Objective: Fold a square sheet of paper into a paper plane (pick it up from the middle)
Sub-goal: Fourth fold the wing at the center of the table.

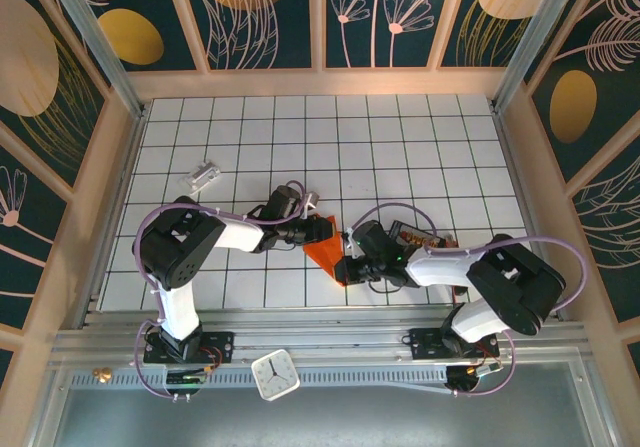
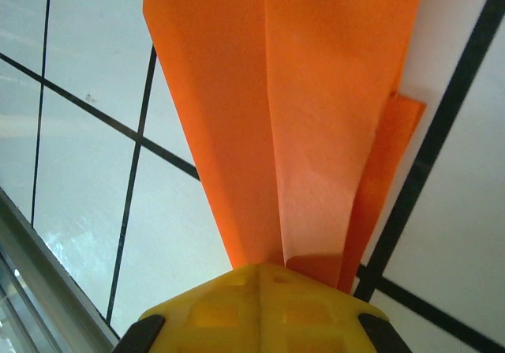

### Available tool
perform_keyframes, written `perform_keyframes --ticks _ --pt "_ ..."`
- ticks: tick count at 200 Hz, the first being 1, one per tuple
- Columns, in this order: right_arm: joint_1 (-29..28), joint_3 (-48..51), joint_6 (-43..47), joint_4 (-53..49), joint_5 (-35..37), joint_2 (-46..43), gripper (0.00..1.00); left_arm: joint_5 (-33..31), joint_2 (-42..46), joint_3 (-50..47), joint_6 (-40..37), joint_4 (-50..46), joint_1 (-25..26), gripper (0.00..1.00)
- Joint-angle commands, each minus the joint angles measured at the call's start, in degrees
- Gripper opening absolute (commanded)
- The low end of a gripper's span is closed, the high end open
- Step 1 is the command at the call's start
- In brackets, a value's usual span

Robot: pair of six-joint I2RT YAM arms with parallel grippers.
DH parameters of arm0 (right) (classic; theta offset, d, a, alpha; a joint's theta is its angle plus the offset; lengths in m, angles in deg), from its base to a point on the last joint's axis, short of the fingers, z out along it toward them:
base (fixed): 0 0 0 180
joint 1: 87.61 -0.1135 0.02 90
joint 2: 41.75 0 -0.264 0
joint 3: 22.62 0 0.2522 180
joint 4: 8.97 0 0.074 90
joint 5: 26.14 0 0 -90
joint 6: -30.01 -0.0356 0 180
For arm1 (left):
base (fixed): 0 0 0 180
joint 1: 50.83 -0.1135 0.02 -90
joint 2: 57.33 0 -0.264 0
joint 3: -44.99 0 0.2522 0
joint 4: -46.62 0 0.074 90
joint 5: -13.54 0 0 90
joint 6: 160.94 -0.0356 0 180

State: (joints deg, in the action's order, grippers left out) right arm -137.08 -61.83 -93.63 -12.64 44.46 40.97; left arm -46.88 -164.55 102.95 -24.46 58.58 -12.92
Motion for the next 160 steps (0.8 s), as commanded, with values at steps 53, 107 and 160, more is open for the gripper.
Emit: perform_keyframes --ticks 53,107,160 --pt "-4.53 9.02 -6.54 -9.70 -0.31 -4.99 0.00 -5.59 -4.24 -1.66 -2.53 -8.55 -0.86 0.30" --pt "-0.76 5.60 -5.67 -10.22 -2.31 -15.57 0.00 -5.67 -4.29 -1.58 -2.53 -8.52 -0.86 0.30" --pt "2.91 -3.93 -2.41 -8.70 -3.82 -10.36 0.00 -5.41 -4.49 -1.93 -2.15 -7.93 -0.89 0.30"
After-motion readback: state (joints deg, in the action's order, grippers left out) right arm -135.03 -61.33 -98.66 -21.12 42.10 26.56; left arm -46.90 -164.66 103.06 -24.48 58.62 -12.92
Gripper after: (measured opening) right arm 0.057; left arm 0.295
